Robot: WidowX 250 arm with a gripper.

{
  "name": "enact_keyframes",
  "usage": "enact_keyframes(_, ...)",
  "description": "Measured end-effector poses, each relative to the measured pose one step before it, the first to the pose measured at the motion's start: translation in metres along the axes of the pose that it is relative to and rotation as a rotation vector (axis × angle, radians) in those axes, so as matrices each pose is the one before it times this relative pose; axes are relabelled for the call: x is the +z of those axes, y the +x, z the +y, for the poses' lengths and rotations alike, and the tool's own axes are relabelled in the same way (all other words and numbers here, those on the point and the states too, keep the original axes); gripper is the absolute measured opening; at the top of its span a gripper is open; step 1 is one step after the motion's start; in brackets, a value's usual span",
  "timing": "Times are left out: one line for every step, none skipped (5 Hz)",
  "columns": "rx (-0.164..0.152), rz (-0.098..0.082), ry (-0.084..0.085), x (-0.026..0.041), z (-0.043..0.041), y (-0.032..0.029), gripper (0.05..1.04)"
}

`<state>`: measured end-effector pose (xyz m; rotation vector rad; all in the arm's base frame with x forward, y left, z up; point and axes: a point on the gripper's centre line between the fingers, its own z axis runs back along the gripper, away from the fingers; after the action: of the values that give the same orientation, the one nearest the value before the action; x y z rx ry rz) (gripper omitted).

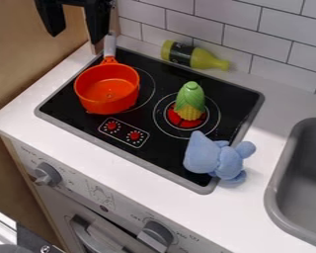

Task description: MOVE THE BLUE OBJECTS FROM RIGHT SIDE OF THE BURNER TO THE BOTTOM SIDE OF THE LEFT BURNER

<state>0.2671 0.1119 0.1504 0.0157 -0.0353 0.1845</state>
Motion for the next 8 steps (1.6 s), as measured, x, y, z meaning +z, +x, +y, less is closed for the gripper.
enact_keyframes(0.0068, 0.0294, -0.0092, -0.00911, -0.00301, -0.00324, 0.993)
enact_keyframes(0.0563, 0.0127, 0.004, -0.01503, -0.01782, -0.01051, 0.993)
enact_keyframes(0.1246, -0.0262, 0.0217, -0.00113, -0.03878, -0.0202, 0.993)
enact_keyframes(0.0811, -0.0081, 0.0186, -0.00319, -0.03391, -0.02081, 0.993)
enact_keyframes(0.0708, -0.0407, -0.0117, -0.00596, -0.02135, -0.02063, 0.993)
enact_keyframes(0.0536, -0.0571, -0.021, -0.00977, -0.02568, -0.02089, 0.993)
enact_keyframes(0.0195, -0.0495, -0.0429, -0.0084, -0.0133, -0.01138, 0.993)
enact_keyframes(0.0161, -0.0753, -0.0487, -0.00815, -0.01161, -0.00318, 0.993)
